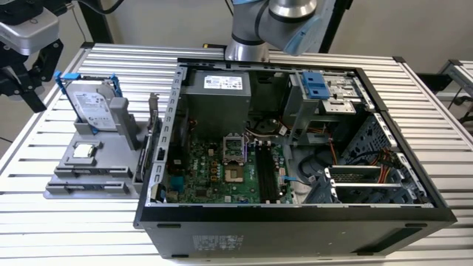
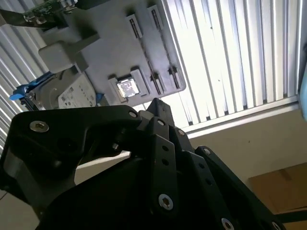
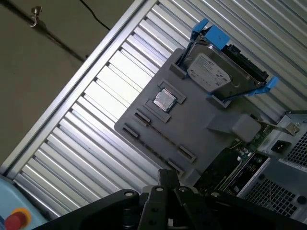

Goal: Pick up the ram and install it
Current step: 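Pick up the ram and move it above insertion slot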

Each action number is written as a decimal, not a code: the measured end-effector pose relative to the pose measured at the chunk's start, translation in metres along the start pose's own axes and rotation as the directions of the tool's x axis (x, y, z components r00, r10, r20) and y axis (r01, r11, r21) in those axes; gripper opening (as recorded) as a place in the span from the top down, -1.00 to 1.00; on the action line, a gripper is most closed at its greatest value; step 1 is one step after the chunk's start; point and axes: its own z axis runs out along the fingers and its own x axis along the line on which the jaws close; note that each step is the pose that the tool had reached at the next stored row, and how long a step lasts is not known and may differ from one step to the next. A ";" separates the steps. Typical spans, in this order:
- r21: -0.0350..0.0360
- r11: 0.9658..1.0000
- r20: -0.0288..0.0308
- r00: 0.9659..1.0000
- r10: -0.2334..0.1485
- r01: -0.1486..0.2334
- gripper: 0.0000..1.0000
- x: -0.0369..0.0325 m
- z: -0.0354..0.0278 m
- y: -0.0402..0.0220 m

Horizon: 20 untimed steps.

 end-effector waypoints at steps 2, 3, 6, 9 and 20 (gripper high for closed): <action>0.000 1.000 0.000 1.000 0.000 0.000 1.00 0.0000 0.0000 0.0000; 0.000 1.000 0.000 1.000 0.000 0.000 1.00 0.0000 0.0000 0.0000; 0.000 1.000 0.000 1.000 -0.001 0.001 1.00 0.0000 0.0000 0.0000; 0.001 1.000 0.001 1.000 -0.005 0.005 1.00 0.0001 -0.0001 0.0001; 0.005 0.997 0.003 0.997 -0.074 0.074 1.00 0.0001 0.0000 0.0002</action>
